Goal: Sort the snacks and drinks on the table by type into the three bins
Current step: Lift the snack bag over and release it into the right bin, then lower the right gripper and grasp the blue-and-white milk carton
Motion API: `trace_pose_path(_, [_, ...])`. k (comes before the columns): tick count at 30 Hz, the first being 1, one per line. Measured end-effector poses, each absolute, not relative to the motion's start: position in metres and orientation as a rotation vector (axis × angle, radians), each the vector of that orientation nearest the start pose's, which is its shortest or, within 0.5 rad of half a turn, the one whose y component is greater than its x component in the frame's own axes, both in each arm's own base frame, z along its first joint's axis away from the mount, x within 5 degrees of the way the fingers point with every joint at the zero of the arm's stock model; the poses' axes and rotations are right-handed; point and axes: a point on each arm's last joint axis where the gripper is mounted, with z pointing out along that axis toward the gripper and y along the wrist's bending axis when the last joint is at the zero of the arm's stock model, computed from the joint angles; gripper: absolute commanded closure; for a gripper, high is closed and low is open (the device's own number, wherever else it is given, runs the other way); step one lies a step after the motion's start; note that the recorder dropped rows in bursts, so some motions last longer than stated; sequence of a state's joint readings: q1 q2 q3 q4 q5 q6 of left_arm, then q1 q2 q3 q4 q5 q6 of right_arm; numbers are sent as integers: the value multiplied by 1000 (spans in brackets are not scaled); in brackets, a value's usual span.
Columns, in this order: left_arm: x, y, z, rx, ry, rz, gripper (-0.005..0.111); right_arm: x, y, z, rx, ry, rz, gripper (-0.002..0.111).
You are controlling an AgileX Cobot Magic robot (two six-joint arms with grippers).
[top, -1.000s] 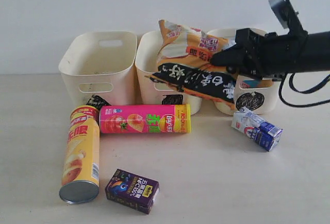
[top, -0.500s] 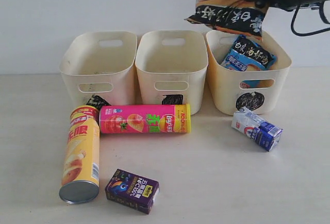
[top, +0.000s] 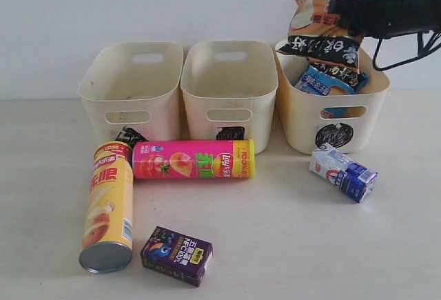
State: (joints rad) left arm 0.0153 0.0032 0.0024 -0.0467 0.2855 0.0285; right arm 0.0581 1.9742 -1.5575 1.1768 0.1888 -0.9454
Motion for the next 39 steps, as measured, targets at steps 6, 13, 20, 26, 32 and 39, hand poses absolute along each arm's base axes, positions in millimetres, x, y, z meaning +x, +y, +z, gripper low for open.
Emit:
trace_pose_path(6, [55, 0, 186, -19, 1774, -12, 102, 486, 42, 257, 50, 1991, 314, 108])
trace_pose_path(13, [55, 0, 186, -19, 1774, -12, 102, 491, 41, 237, 57, 2026, 301, 77])
trace_pose_path(20, [55, 0, 186, -19, 1774, -12, 102, 492, 43, 234, 44, 2038, 315, 32])
trace_pose_path(26, [55, 0, 186, -19, 1774, -12, 102, 492, 44, 235, 7, 2039, 311, 31])
trace_pose_path(32, [55, 0, 186, -19, 1774, -12, 102, 486, 46, 250, -66, 2026, 313, 33])
trace_pose_path(39, [55, 0, 186, -19, 1774, -12, 102, 468, 54, 283, -251, 2019, 339, 91])
